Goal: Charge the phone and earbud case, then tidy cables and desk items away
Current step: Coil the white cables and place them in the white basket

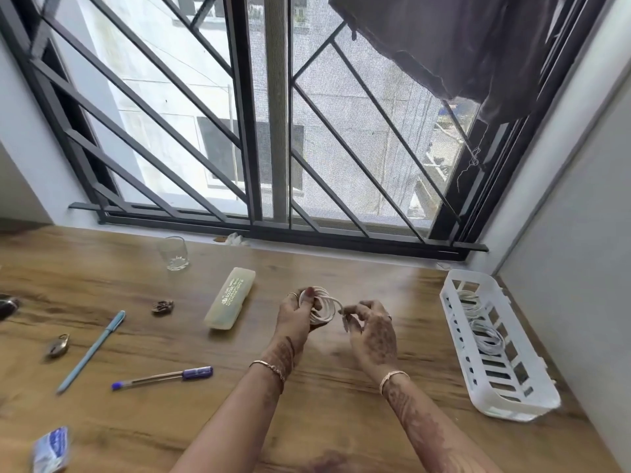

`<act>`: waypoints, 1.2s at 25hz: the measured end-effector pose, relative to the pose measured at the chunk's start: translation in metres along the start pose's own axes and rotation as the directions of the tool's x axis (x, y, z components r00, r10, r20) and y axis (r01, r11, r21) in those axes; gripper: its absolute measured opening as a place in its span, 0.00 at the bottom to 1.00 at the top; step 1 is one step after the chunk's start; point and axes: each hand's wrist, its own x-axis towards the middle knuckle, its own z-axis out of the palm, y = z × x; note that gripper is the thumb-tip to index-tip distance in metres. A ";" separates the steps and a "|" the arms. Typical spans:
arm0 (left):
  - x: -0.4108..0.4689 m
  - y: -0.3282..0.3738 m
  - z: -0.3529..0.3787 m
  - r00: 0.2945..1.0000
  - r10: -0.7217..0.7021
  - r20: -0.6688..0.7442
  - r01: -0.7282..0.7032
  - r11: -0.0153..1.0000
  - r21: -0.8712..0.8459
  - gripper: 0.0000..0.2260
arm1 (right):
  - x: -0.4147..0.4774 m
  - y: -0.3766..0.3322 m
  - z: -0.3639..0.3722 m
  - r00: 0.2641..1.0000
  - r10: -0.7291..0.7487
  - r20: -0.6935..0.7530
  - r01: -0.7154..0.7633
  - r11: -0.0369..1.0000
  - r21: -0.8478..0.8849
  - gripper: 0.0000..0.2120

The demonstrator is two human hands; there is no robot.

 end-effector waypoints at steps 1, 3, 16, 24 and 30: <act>0.000 0.000 0.005 1.000 0.012 -0.016 -0.012 1.000 -0.014 0.07 | -0.001 -0.002 0.001 1.000 0.006 -0.018 -0.005 1.000 0.020 0.08; 0.001 -0.001 0.012 0.997 0.041 -0.067 -0.042 0.999 -0.005 0.07 | -0.004 -0.009 0.005 0.996 0.041 -0.074 -0.037 0.997 0.065 0.08; -0.004 -0.007 0.019 0.996 0.083 0.011 -0.083 0.996 0.019 0.07 | 0.011 -0.012 0.005 0.935 0.289 0.207 -0.355 0.736 0.577 0.08; -0.007 -0.001 0.017 0.992 0.094 0.079 -0.097 0.995 0.035 0.04 | 0.017 -0.014 -0.001 0.938 0.265 0.224 -0.346 0.685 0.641 0.03; -0.003 0.007 0.011 0.987 0.118 0.110 -0.126 0.990 0.068 0.04 | 0.020 -0.013 -0.008 0.934 0.204 0.294 -0.351 0.682 0.642 0.04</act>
